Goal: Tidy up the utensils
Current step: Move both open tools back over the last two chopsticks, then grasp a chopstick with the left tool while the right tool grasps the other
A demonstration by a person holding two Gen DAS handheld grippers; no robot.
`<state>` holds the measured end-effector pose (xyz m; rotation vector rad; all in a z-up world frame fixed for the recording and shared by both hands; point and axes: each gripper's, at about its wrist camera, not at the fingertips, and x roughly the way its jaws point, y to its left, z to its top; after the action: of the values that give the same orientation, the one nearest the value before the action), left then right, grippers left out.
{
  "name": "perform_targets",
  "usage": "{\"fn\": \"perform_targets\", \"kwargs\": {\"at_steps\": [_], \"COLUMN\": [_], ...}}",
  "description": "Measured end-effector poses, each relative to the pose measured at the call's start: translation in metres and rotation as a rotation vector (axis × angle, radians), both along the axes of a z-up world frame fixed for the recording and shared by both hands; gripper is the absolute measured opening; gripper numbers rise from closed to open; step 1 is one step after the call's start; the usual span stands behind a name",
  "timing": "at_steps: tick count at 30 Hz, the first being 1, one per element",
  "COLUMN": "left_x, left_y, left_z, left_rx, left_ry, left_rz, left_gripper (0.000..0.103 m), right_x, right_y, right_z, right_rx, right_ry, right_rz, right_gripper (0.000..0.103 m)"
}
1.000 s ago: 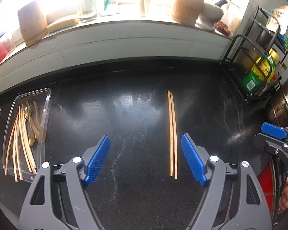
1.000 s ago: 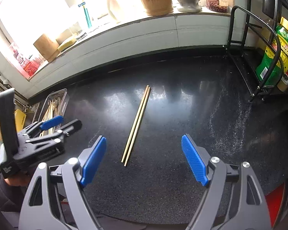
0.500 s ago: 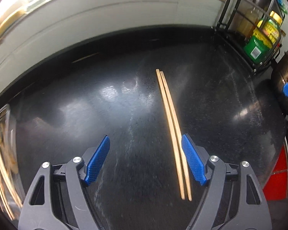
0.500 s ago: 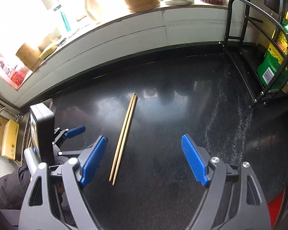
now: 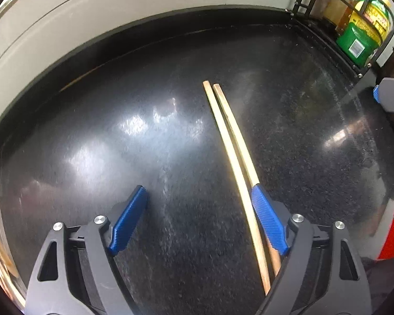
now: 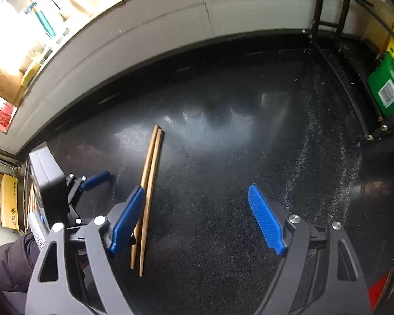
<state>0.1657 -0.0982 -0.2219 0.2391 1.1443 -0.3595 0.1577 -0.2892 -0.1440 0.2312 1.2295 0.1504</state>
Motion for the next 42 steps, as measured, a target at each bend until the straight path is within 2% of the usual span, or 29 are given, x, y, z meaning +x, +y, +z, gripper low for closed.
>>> {"fn": "perform_targets", "kwargs": {"at_steps": [2,8,13,19,23,26,29,30,33,35,36,38,42], "left_x": [0.003,0.000,-0.006,-0.016,-0.021,-0.024,-0.026,-0.026,-0.027,-0.027,-0.028,-0.032,-0.028], "left_y": [-0.004,0.014,0.037,0.059,0.073,0.078,0.073,0.071,0.062,0.052,0.049,0.040,0.035], "left_z": [-0.002,-0.004,-0.003,-0.001,0.000,0.001,0.003,0.004,0.006,0.006,0.006,0.007,0.008], "left_rx": [0.030,0.019,0.015,0.016,0.007,0.000,0.000,0.000,0.005,0.013,0.020,0.047,0.054], "left_ry": [-0.027,-0.089,-0.113,-0.133,-0.145,-0.150,-0.161,-0.163,-0.173,-0.177,-0.178,-0.184,-0.153], "left_rz": [-0.013,-0.003,0.020,-0.006,-0.010,-0.009,-0.011,-0.007,-0.005,-0.013,-0.022,-0.039,0.010], "left_gripper": [0.082,0.082,0.081,0.074,0.073,0.069,0.057,0.050,0.035,0.023,0.015,0.006,0.006], "right_x": [0.005,0.012,0.013,0.010,0.007,0.002,-0.006,-0.008,-0.016,-0.020,-0.020,-0.021,-0.016], "right_y": [0.003,0.019,0.056,0.093,0.102,0.106,0.113,0.114,0.118,0.119,0.119,0.118,0.113], "right_z": [-0.006,-0.028,-0.048,-0.058,-0.067,-0.076,-0.078,-0.078,-0.073,-0.071,-0.070,-0.070,-0.068], "right_rx": [-0.017,-0.044,-0.070,-0.141,-0.201,-0.231,-0.242,-0.237,-0.230,-0.225,-0.224,-0.214,-0.163], "right_ry": [0.009,0.042,0.057,0.002,-0.032,-0.045,-0.082,-0.091,-0.115,-0.113,-0.111,-0.098,-0.055], "right_rz": [0.014,0.069,0.167,0.282,0.318,0.343,0.369,0.380,0.411,0.428,0.431,0.434,0.418], "right_gripper": [0.078,0.078,0.078,0.078,0.078,0.077,0.069,0.061,0.015,0.007,0.007,0.007,0.007]}}
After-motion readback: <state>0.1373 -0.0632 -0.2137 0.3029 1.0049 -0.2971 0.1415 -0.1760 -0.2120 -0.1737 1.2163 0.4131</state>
